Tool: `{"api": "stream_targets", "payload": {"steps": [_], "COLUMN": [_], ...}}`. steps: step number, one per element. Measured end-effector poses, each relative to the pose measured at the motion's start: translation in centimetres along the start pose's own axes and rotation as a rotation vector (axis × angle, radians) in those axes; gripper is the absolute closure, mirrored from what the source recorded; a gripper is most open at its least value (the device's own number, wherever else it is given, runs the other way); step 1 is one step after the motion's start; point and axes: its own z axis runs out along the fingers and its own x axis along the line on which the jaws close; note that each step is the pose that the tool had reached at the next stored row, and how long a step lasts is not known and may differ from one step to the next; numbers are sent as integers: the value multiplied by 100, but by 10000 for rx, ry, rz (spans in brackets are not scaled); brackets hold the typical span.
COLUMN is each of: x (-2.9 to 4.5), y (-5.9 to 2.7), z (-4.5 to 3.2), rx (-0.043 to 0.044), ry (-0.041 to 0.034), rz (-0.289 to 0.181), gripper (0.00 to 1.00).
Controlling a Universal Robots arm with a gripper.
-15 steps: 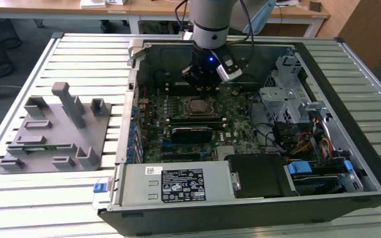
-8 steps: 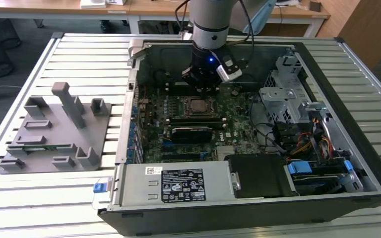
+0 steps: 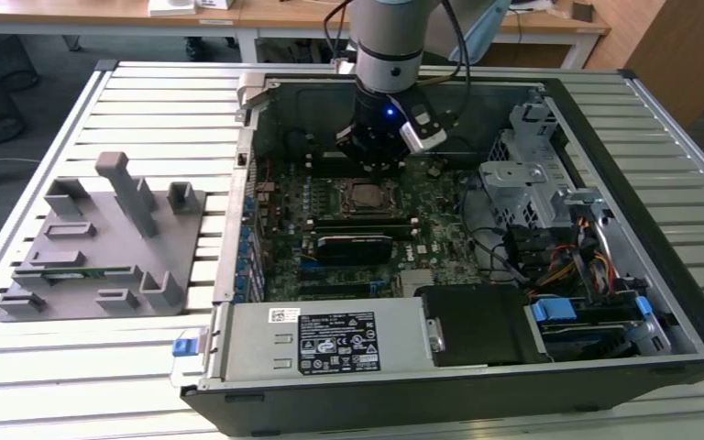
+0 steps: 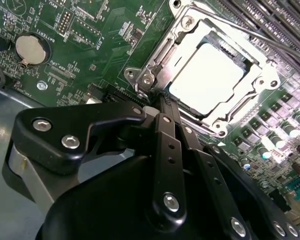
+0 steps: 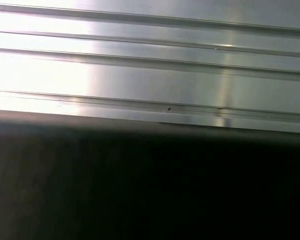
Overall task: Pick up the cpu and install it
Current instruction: 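Install the first cpu locking lever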
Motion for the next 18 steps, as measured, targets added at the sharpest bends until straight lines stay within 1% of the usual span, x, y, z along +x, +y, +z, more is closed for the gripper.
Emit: {"api": "stream_targets", "payload": {"steps": [2,3,4,9,10,12,16,18], "x": [-1,-1,0,-5,-5,-3,-4,-4], "y": [1,2,2,17,18,16,17,16], "z": [1,0,-1,-5,-15,-50,-137,-149], "rx": [-118,-163,-188,-243,-240,-224,-224,-219], "ry": [-7,-10,-10,-29,-28,-17,-16,-17], "rz": [1,2,3,1,2,2,3,2], "gripper": [89,89,89,89,89,89,89,89]}}
